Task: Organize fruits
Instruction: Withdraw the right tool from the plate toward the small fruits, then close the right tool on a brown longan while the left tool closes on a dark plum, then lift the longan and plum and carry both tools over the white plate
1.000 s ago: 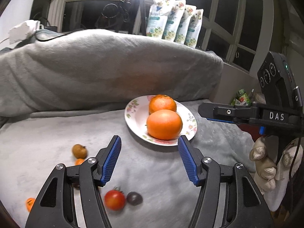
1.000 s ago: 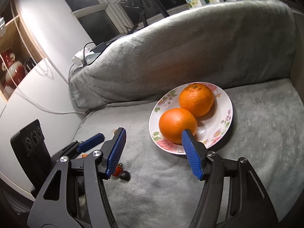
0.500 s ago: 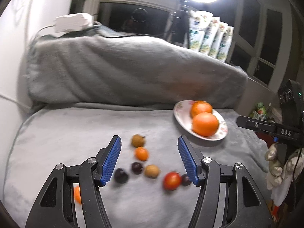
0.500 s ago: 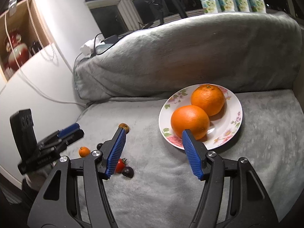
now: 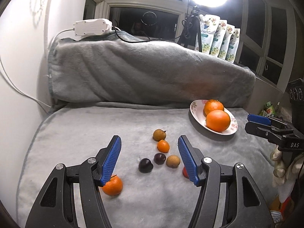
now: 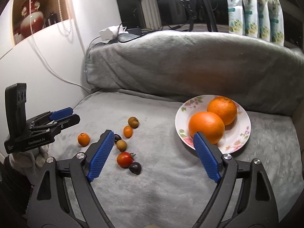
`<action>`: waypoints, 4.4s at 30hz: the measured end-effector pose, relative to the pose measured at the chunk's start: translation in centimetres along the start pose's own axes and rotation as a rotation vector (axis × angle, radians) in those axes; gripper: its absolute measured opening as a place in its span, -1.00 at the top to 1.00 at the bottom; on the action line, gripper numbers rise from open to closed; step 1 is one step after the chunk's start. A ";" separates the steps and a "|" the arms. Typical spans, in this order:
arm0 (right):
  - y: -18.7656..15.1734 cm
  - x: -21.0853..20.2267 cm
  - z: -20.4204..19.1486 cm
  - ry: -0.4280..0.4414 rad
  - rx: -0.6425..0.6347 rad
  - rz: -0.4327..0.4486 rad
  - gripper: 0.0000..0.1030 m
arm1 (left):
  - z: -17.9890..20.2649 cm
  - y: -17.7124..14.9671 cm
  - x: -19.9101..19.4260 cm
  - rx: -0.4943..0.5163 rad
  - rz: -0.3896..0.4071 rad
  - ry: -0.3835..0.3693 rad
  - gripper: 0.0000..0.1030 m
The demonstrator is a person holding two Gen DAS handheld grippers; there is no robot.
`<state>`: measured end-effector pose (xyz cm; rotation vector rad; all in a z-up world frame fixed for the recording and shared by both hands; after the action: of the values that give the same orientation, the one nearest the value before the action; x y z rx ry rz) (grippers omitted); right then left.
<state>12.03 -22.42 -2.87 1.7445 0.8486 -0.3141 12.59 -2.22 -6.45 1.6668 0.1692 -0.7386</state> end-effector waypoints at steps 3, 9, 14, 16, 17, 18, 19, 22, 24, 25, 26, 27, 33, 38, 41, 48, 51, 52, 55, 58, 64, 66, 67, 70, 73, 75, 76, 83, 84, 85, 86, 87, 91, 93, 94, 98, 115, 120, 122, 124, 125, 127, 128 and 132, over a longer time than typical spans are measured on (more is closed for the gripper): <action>-0.1 0.1 -0.4 0.010 0.000 -0.006 -0.70 | -0.2 -0.1 -0.1 -0.007 0.000 0.004 -0.33; -0.4 0.1 -0.1 0.002 0.015 0.007 -0.70 | -0.6 -0.8 -0.2 -0.031 -0.015 0.005 -0.43; -0.5 -0.4 0.4 -0.001 0.035 0.038 -0.70 | -0.9 -2.4 -0.8 -0.071 -0.028 -0.014 -0.43; -0.8 -0.5 0.6 -0.006 0.037 0.039 -0.70 | -0.8 -3.1 -1.1 -0.078 -0.033 -0.019 -0.43; -0.9 -0.5 0.6 -0.008 0.038 0.037 -0.70 | -0.7 -3.4 -1.2 -0.077 -0.036 -0.019 -0.43; -1.1 -0.5 0.6 -0.009 0.038 0.032 -0.70 | -0.6 -3.9 -1.3 -0.073 -0.043 -0.018 -0.43; -1.3 -0.5 0.6 -0.010 0.034 0.025 -0.70 | -0.5 -4.1 -1.4 -0.070 -0.047 -0.016 -0.43; -2.1 -0.3 0.5 -0.013 0.022 -0.001 -0.70 | -0.2 -5.1 -1.7 -0.071 -0.059 -0.019 -0.43; -2.5 -0.2 0.4 -0.003 0.027 -0.016 -0.70 | -0.2 -5.6 -1.7 -0.083 -0.066 -0.027 -0.43; -2.8 -0.1 0.4 0.004 0.031 -0.027 -0.70 | -0.2 -5.8 -1.7 -0.089 -0.070 -0.027 -0.43; -3.0 -0.1 0.4 0.007 0.033 -0.032 -0.70 | -0.2 -6.0 -1.7 -0.092 -0.072 -0.023 -0.43; -3.1 0.0 0.5 0.010 0.034 -0.039 -0.70 | -0.3 -6.1 -1.6 -0.093 -0.075 -0.021 -0.43; -3.8 0.8 0.1 0.031 0.010 -0.079 -0.70 | -0.2 -6.1 -0.9 -0.071 -0.087 -0.030 -0.43; -4.5 1.8 -1.2 0.053 -0.059 -0.123 -0.63 | 0.0 -5.5 0.2 -0.044 -0.093 -0.048 -0.24; -5.0 2.6 -2.2 0.061 -0.110 -0.154 -0.51 | 0.0 -5.2 0.9 -0.038 -0.098 -0.063 -0.22; -5.3 4.3 -3.5 0.090 -0.159 -0.201 -0.28 | 0.5 -4.3 2.4 0.002 -0.115 -0.103 -0.02; -5.6 5.1 -3.6 0.094 -0.171 -0.224 -0.21 | 0.7 -4.0 3.2 0.017 -0.126 -0.113 0.02; -5.7 5.3 -3.7 0.095 -0.177 -0.232 -0.20 | 0.6 -4.0 3.4 0.018 -0.131 -0.117 0.07; -5.8 5.7 -3.9 0.096 -0.192 -0.243 -0.08 | 0.6 -3.9 4.2 0.021 -0.141 -0.127 0.11; -5.4 6.2 -4.0 0.104 -0.196 -0.250 -0.05 | 0.6 -4.0 5.0 0.023 -0.156 -0.133 0.11; -4.9 7.4 -4.4 0.103 -0.231 -0.272 -0.04 | 0.8 -4.0 5.9 0.053 -0.177 -0.127 0.12; -4.8 7.9 -4.6 0.104 -0.239 -0.281 0.01 | 0.8 -4.0 6.1 0.061 -0.180 -0.122 0.14; -4.7 8.2 -4.8 0.104 -0.245 -0.291 0.06 | 0.7 -4.0 6.3 0.065 -0.183 -0.121 0.18; -4.4 9.1 -5.1 0.115 -0.243 -0.324 0.11 | 0.7 -4.2 6.6 0.078 -0.192 -0.116 0.23; -4.1 10.1 -5.3 0.133 -0.233 -0.363 0.17 | 0.6 -4.4 7.1 0.085 -0.204 -0.116 0.24; -3.9 10.7 -5.3 0.151 -0.213 -0.392 0.21 | 0.6 -4.5 7.3 0.088 -0.208 -0.115 0.28; -3.8 11.1 -5.2 0.162 -0.195 -0.413 0.22 | 0.5 -4.5 7.4 0.088 -0.209 -0.117 0.28; -4.4 13.0 -5.3 0.158 -0.203 -0.466 0.33 | 0.1 -4.2 8.1 0.103 -0.227 -0.117 0.37; -4.5 13.2 -5.3 0.156 -0.209 -0.469 0.33 | -0.1 -4.2 8.3 0.101 -0.233 -0.117 0.37; -4.6 13.4 -5.4 0.155 -0.214 -0.472 0.33 | -0.2 -4.3 8.5 0.099 -0.238 -0.117 0.37; -4.7 13.4 -5.4 0.153 -0.217 -0.474 0.34 | -0.3 -4.3 8.6 0.097 -0.242 -0.118 0.43; -4.8 13.6 -5.5 0.152 -0.225 -0.477 0.34 | -0.3 -4.4 8.7 0.096 -0.248 -0.120 0.46; -5.0 14.2 -5.8 0.139 -0.249 -0.480 0.34 | -0.4 -4.6 9.0 0.095 -0.256 -0.126 0.52; -5.0 14.5 -5.9 0.134 -0.257 -0.483 0.34 | -0.6 -4.6 9.1 0.087 -0.255 -0.129 0.53; -5.1 14.8 -6.0 0.133 -0.261 -0.487 0.34 | -0.6 -4.6 9.1 0.084 -0.254 -0.131 0.53; -5.1 15.4 -6.4 0.138 -0.275 -0.493 0.35 | -0.7 -4.6 9.1 0.075 -0.251 -0.135 0.54; -4.9 15.7 -7.4 0.125 -0.288 -0.484 0.51 | -0.9 -4.4 8.5 0.054 -0.236 -0.129 0.56; -4.3 14.2 -6.8 0.134 -0.265 -0.452 0.51 | -1.0 -4.1 7.8 0.048 -0.222 -0.126 0.56; -4.1 13.5 -6.6 0.135 -0.256 -0.438 0.51 | -0.8 -4.0 7.4 0.049 -0.215 -0.125 0.56; -3.9 12.9 -6.2 0.137 -0.243 -0.424 0.51 | -0.7 -3.8 7.1 0.049 -0.207 -0.126 0.56; -3.7 12.5 -6.0 0.134 -0.235 -0.415 0.51 | -0.6 -3.7 6.9 0.049 -0.202 -0.126 0.56; -3.5 11.6 -5.5 0.127 -0.225 -0.393 0.51 | -0.4 -3.5 6.5 0.047 -0.192 -0.128 0.56; -3.4 11.4 -5.5 0.125 -0.223 -0.385 0.51 | -0.3 -3.3 6.5 0.047 -0.187 -0.131 0.56; -2.9 9.5 -4.4 0.114 -0.203 -0.346 0.51 | 0.3 -2.6 5.9 0.050 -0.165 -0.138 0.56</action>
<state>15.90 -14.41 -9.09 1.4345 1.2255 -0.3458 15.83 -3.54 -11.86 1.6559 0.1938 -0.9861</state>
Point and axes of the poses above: each gripper's, at about its wrist camera, not at the fingertips, and x roughly the way its jaws point, z to its right, y to its top, the point moved 5 cm from there along x, roughly the way its jaws point, and after that the axes turned 13 degrees about x, right-handed, at the moved point
